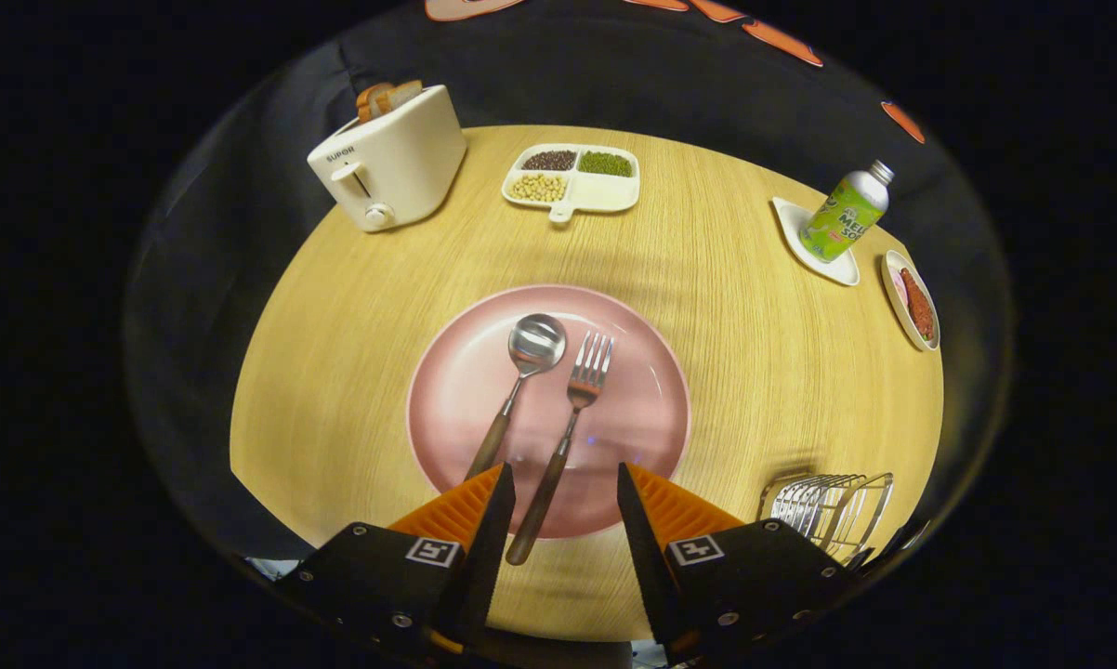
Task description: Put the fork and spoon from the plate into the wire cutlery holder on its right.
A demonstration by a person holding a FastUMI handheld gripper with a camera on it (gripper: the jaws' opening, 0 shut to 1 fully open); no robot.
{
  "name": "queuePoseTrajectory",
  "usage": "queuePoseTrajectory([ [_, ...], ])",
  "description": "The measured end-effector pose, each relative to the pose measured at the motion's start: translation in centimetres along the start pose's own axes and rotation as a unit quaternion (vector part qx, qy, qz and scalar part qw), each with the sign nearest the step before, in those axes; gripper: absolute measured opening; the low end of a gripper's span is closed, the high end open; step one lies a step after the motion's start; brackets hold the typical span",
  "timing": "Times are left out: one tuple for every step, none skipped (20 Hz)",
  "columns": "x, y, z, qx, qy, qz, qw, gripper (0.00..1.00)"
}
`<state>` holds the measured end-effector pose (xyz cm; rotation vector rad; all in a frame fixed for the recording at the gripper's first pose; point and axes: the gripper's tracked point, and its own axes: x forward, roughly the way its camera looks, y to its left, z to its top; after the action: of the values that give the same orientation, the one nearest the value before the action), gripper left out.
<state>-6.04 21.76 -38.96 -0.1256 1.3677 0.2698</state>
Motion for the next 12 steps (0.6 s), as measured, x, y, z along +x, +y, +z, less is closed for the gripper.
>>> queuePoseTrajectory([
  [0.6, -0.1, -0.2, -0.001, 0.012, -0.002, 1.0, 0.63],
  [1.1, 0.0, -0.5, -0.001, 0.024, -0.004, 1.0, 0.58],
  [1.6, 0.0, -0.8, -0.001, 0.035, -0.003, 0.999, 0.53],
  [2.1, 0.3, -1.0, 0.003, 0.044, 0.002, 0.999, 0.48],
  [2.4, 0.4, -1.2, 0.004, 0.052, 0.002, 0.999, 0.41],
  [2.8, 0.3, -1.3, 0.003, 0.055, -0.002, 0.998, 0.36],
  [3.1, 0.1, -1.5, 0.0, 0.059, -0.007, 0.998, 0.31],
  [3.3, 0.1, -1.7, -0.001, 0.062, -0.011, 0.998, 0.28],
  [3.5, 0.0, -1.8, 0.0, 0.067, -0.012, 0.998, 0.22],
  [3.6, 0.0, -2.0, 0.0, 0.069, -0.014, 0.998, 0.2],
  [3.7, -0.1, -2.0, 0.002, 0.07, -0.016, 0.997, 0.16],
  [3.8, -0.2, -2.1, 0.001, 0.07, -0.017, 0.997, 0.15],
])
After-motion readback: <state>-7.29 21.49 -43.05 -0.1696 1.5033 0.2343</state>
